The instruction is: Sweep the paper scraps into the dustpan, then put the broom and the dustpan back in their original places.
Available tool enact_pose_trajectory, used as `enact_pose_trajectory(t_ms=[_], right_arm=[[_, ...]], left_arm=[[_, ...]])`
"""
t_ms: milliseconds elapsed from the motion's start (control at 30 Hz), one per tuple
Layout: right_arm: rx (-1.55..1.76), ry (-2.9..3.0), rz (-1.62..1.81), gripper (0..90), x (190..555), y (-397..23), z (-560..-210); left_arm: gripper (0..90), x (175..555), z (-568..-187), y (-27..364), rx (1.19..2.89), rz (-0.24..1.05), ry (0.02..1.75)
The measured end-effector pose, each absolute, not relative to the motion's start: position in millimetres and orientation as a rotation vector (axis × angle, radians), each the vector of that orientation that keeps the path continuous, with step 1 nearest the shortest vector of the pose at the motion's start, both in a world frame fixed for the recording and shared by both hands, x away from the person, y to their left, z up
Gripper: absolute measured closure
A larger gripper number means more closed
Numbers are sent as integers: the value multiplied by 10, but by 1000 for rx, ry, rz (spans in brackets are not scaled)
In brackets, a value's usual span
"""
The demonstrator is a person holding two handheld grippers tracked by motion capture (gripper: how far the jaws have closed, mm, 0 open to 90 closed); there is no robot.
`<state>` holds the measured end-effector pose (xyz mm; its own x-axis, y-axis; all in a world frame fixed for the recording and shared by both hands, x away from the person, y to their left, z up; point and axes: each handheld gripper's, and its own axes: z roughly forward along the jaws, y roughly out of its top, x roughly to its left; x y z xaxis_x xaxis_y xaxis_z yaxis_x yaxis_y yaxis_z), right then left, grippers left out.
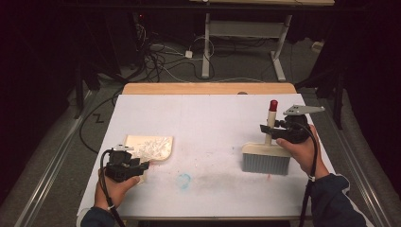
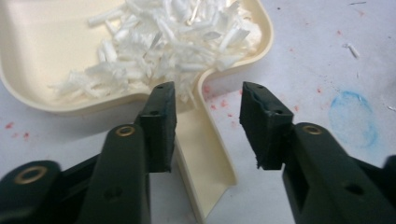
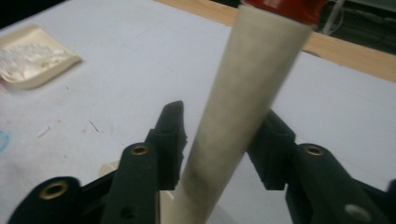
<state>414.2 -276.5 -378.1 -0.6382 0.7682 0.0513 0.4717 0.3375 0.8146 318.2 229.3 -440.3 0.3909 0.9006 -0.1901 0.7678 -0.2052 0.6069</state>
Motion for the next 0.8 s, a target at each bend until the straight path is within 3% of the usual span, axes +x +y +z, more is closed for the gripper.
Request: enact_pose_trajectory(t_ms=[100, 233, 300, 433, 600, 800], right_arm=[[1124, 2259, 1171, 618, 4205, -2766, -3836], [1156, 2244, 1160, 617, 4275, -2787, -3898], [1151, 2246, 1140, 533, 4289, -2774, -3922], [1099, 2250, 1038, 336, 4293, -2687, -3989], [1052, 2132, 1017, 209, 4169, -2777, -3973], [932, 2046, 1177, 231, 3673, -2913, -3985]], left_arm=[[474, 3177, -4419, 2319, 2034, 303, 1373], [343, 3133, -4432, 2315, 2055, 385, 1310], [269, 3069, -4428, 2277, 2045, 467, 1255], [212, 2931, -4388, 2171, 2037, 556, 1089], [175, 2851, -4404, 2101, 2021, 607, 986], [170, 2789, -4463, 2068, 1992, 614, 933]])
